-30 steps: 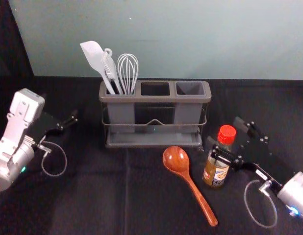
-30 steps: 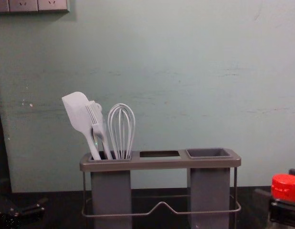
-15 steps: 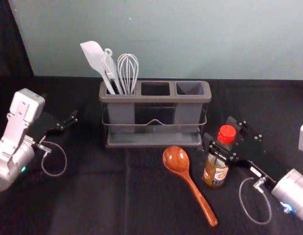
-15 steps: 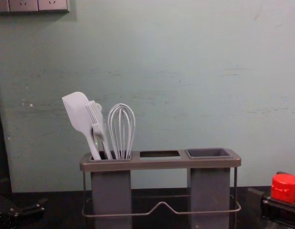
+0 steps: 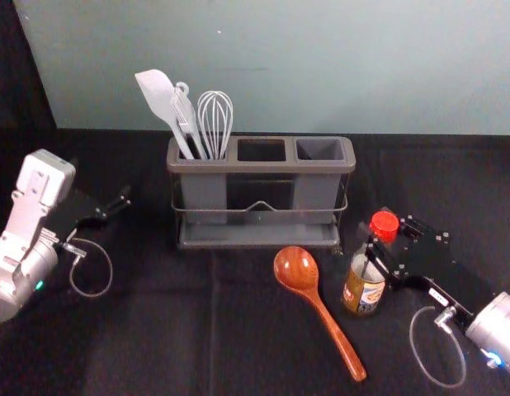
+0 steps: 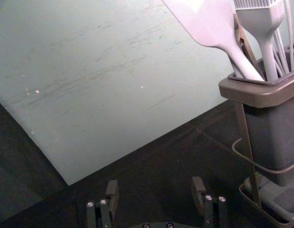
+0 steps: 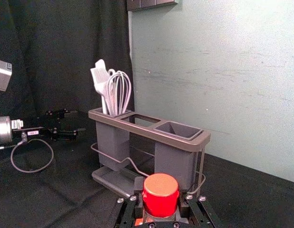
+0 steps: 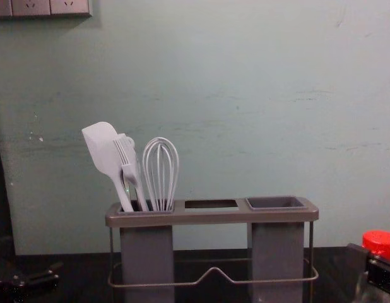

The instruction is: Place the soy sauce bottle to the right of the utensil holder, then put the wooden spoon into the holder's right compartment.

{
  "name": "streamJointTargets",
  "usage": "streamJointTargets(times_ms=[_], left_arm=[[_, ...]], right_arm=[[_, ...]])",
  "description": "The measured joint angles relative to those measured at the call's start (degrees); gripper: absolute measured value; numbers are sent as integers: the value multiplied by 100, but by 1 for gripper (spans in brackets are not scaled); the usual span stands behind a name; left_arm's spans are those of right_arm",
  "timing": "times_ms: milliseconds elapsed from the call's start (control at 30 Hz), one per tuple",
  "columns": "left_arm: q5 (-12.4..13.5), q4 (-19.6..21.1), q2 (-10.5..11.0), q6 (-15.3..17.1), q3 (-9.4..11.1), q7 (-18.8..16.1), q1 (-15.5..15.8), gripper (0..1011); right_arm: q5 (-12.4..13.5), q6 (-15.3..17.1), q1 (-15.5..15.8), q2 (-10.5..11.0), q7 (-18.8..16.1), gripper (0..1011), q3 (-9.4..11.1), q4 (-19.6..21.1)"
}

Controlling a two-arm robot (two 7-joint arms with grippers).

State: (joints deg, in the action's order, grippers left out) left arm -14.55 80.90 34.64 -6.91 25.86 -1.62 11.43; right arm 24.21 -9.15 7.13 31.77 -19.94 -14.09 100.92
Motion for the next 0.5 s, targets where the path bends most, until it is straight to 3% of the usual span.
streamJointTargets(times_ms=[67, 500], left_arm=[[0, 0, 0, 0, 0, 0, 0, 1005], [0, 0, 0, 0, 0, 0, 0, 1005]], right_arm=[[-23, 3, 69, -9, -17, 384, 61, 52], [-73, 25, 207, -38, -130, 382, 315, 316]])
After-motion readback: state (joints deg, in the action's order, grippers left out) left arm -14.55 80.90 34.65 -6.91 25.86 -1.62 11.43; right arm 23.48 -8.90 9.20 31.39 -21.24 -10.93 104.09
